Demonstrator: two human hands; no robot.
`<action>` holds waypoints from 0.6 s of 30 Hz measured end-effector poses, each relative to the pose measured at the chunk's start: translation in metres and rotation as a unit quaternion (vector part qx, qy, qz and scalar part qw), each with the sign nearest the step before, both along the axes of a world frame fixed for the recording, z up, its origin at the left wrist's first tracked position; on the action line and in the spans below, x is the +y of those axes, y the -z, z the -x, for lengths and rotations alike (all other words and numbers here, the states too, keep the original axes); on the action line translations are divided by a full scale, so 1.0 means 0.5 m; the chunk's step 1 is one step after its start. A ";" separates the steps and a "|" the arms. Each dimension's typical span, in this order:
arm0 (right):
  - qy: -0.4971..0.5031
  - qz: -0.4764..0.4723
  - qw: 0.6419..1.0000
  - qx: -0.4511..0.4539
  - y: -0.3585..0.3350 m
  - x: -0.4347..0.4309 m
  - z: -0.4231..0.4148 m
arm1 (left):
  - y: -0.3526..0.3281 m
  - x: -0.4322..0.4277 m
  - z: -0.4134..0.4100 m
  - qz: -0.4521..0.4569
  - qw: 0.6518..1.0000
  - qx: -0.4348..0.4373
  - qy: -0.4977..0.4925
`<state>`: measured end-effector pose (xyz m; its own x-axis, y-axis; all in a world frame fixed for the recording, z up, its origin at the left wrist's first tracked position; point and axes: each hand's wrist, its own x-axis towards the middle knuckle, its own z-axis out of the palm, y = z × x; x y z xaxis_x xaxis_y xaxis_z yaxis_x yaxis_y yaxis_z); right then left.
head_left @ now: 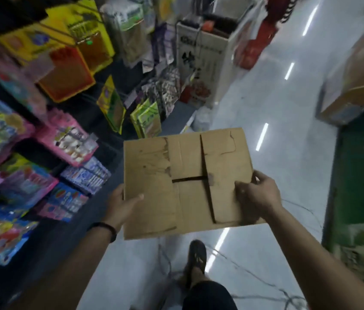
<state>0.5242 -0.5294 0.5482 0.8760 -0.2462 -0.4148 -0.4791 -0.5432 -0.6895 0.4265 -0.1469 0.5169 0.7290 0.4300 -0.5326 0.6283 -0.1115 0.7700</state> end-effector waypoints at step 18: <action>0.144 -0.058 0.987 -0.047 -0.108 -0.353 -0.347 | -0.228 -0.400 -0.560 -0.028 0.991 -0.059 0.119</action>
<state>0.6977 -0.7061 0.6022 0.8122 -0.4471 -0.3747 -0.5333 -0.3089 -0.7875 0.7065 -0.3468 0.6310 0.8692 0.2657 -0.4169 0.4845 -0.2898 0.8254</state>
